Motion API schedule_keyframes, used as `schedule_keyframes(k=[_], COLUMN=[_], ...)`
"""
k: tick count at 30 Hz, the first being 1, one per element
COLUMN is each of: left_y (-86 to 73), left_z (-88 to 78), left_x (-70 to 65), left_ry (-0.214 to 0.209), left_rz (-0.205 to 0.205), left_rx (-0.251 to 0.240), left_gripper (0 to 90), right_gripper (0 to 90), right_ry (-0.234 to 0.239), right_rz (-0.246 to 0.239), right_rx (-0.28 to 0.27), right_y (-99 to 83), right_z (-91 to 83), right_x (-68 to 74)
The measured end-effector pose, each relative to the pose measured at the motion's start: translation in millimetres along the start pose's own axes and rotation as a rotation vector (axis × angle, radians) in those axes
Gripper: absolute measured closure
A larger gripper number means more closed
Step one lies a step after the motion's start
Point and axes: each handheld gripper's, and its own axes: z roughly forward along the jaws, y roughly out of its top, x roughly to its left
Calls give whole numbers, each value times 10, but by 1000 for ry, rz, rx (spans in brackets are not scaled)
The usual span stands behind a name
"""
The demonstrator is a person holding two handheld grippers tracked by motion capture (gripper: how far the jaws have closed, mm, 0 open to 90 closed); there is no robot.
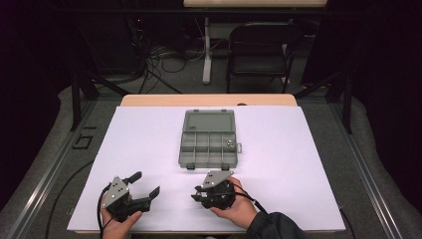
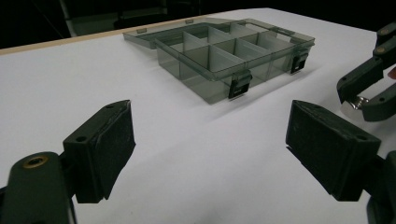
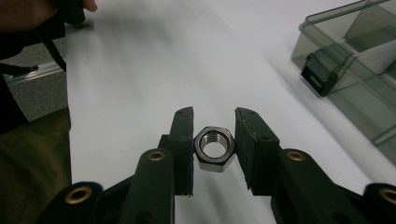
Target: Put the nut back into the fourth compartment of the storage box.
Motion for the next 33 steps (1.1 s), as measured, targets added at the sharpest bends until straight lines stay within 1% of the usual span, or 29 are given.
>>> schedule_keyframes(k=[3,5,6,7,8,9,10,14,16,18,19,23,25,28,29,31,33], left_y=[3,1,-8,-7,2,-5,-5,-12,-18,-22,-23,-23,-23,-26,-26,-27,-26], left_z=[-3,-3,11,2,-18,-13,-19,-31,-43,-58,-66,-73,-73,-73,-75,-77,-76], left_x=[-4,-7,-21,-16,6,-2,0,1,7,7,10,1,-1,0,1,3,5], left_ry=[-2,1,25,19,-13,2,6,5,7,10,11,10,11,13,14,15,14], left_rz=[5,7,2,2,8,3,3,-3,2,-6,-3,-4,1,-5,-6,-9,-6], left_rx=[4,3,-21,-11,19,6,5,6,8,3,2,-3,3,4,4,4,7], left_gripper=[154,154,154,154,154,154,154,154,154,154,154,154,154,154,154,154,154], right_gripper=[688,688,688,688,688,688,688,688,688,688,688,688,688,688,688,687,688], right_ry=[-13,-21,-29,-35,-37,-43,-48,-74,-88,-97,-99,-117,-132,-147,-154,-163,-189], right_rz=[16,17,18,19,24,26,25,39,45,51,59,83,83,84,87,96,97], right_rx=[-17,-13,-17,-21,-30,-30,-35,-59,-65,-73,-79,-79,-72,-70,-79,-74,-66], right_y=[18,38,50,63,74,91,109,197,241,275,289,324,334,349,352,361,364], right_z=[-56,-111,-136,-160,-182,-209,-234,-338,-393,-436,-450,-506,-527,-557,-564,-590,-599], right_x=[-65,-109,-129,-152,-175,-201,-233,-348,-402,-457,-484,-592,-633,-695,-718,-775,-846])
